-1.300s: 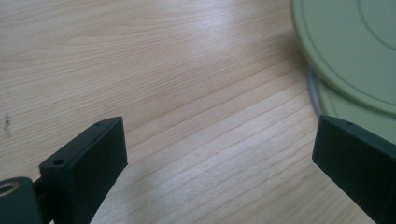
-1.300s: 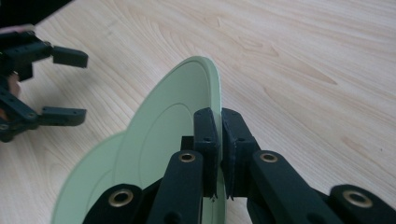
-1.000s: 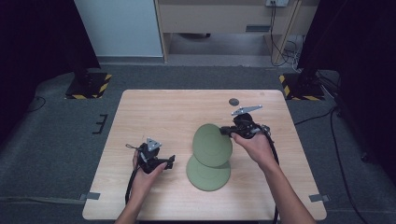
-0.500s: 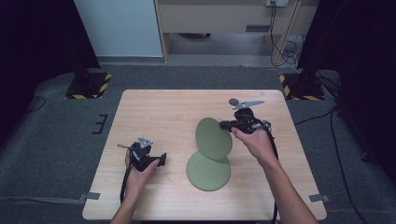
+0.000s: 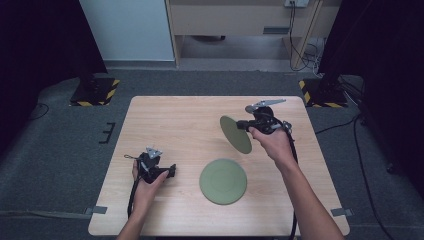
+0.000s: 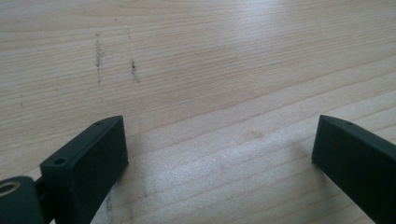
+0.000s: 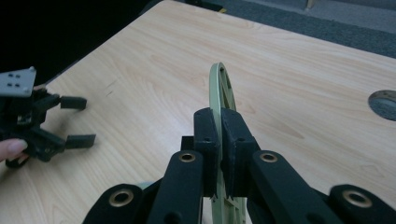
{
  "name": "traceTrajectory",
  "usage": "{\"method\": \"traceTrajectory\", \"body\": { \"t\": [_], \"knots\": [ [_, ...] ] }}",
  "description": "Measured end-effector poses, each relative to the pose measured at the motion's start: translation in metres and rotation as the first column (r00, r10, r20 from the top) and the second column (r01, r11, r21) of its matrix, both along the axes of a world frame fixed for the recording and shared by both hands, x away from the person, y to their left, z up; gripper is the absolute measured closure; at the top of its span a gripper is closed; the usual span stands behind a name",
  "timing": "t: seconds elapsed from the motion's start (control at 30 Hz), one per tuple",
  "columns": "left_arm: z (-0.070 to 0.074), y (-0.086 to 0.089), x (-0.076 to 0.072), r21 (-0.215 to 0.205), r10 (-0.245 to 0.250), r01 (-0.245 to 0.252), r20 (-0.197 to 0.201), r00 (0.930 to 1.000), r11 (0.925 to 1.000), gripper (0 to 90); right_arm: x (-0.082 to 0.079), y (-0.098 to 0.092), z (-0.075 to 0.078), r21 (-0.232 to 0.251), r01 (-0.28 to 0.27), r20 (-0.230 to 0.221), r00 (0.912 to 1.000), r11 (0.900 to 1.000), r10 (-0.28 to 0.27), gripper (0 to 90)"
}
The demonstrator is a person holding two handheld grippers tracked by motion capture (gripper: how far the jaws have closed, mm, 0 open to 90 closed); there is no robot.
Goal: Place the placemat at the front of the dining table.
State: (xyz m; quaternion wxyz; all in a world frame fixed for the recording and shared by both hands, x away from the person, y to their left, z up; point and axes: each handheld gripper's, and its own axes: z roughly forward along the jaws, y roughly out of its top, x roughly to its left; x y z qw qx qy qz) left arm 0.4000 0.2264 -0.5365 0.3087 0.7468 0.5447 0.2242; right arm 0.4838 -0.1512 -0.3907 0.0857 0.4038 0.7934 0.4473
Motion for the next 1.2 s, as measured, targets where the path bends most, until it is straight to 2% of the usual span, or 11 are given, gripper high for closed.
{"method": "traceTrajectory", "body": {
  "t": [0.07, 0.17, 0.33, 0.67, 0.77, 1.2],
  "knots": [
    [0.0, 0.0, 0.0, 0.0, 0.002, -0.002, -0.001, 1.0, 1.0, 2.4, 0.003, -0.001, 0.001, 0.004, 0.007, 0.0, 1.0, 1.0, -0.007, 86.2],
    [0.0, 0.002, 0.002, 0.003, 0.018, -0.018, -0.001, 0.9998, 0.9998, 2.1, 0.016, -0.005, 0.004, 0.026, 0.032, -0.005, 0.9995, 0.999, -0.031, 86.1],
    [0.0, 0.006, 0.003, 0.0, 0.037, -0.037, -0.001, 0.9993, 0.9993, 2.2, 0.03, -0.003, 0.006, 0.035, 0.053, -0.007, 0.9986, 0.998, -0.052, 86.1],
    [0.0, 0.006, 0.002, 0.004, 0.042, -0.042, -0.003, 0.9991, 0.9991, 1.8, 0.053, 0.007, 0.009, 0.026, 0.074, -0.009, 0.9972, 0.997, -0.074, 86.1],
    [0.0, 0.006, 0.002, 0.003, 0.043, -0.043, -0.003, 0.9991, 0.9991, 1.7, 0.057, 0.011, 0.01, 0.038, 0.082, -0.007, 0.9966, 0.996, -0.082, 86.1],
    [0.0, 0.006, 0.002, 0.001, 0.042, -0.042, -0.004, 0.9991, 0.9991, 1.8, 0.068, 0.027, 0.017, 0.02, 0.108, 0.009, 0.9941, 0.994, -0.108, 86.1]
  ]
}}
